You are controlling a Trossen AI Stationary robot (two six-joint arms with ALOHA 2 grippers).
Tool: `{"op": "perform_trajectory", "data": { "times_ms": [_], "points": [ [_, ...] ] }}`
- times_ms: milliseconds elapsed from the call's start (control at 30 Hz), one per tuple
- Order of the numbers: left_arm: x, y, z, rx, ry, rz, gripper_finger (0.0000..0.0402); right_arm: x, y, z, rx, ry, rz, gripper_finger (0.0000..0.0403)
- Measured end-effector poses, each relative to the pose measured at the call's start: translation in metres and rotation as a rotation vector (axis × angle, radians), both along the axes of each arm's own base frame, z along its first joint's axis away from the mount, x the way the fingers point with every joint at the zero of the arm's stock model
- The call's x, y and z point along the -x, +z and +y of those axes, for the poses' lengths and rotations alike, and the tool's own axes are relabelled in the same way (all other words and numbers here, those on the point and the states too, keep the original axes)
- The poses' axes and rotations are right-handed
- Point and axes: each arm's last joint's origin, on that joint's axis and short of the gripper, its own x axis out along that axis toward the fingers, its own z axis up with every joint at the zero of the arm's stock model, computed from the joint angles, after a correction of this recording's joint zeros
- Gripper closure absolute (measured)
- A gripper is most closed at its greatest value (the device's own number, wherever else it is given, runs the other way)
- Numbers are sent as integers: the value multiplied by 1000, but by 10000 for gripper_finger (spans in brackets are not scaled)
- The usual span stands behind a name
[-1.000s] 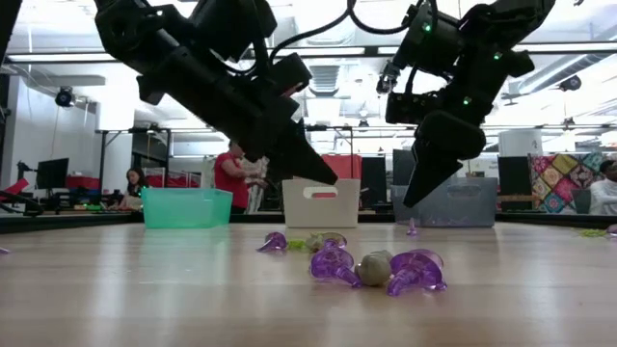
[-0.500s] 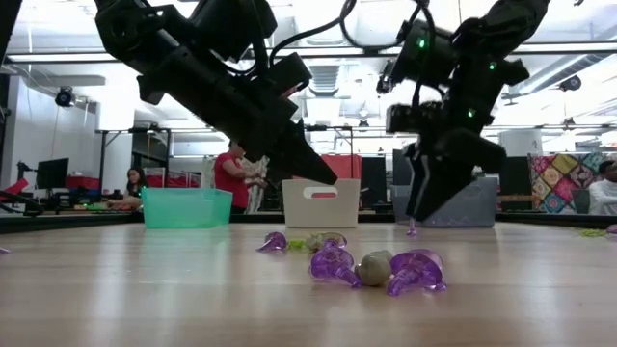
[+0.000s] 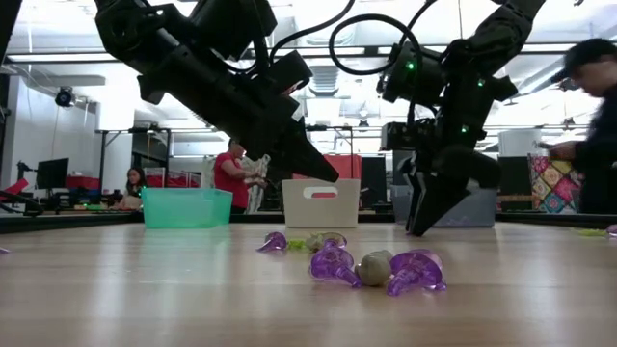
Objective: Sort Halloween decoration
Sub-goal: Put the purple witch hat toy into the gray bin
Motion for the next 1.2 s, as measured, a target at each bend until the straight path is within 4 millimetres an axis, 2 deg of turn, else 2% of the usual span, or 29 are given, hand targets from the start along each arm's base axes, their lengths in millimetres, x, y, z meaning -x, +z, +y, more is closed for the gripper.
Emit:
{"op": "perform_trajectory", "data": {
  "times_ms": [400,667,867,1200],
  "points": [
    [0,1,1,1,2,-8,280,-1,0,1,-36,16,-13,387],
    [-1,1,0,5,3,-11,280,-1,1,1,-66,-15,-17,393],
    [-1,1,0,8,5,-11,280,1,3,1,-81,-40,-18,362],
    [-1,1,0,14,9,-14,280,-1,5,2,-111,-81,-31,265]
  ]
}}
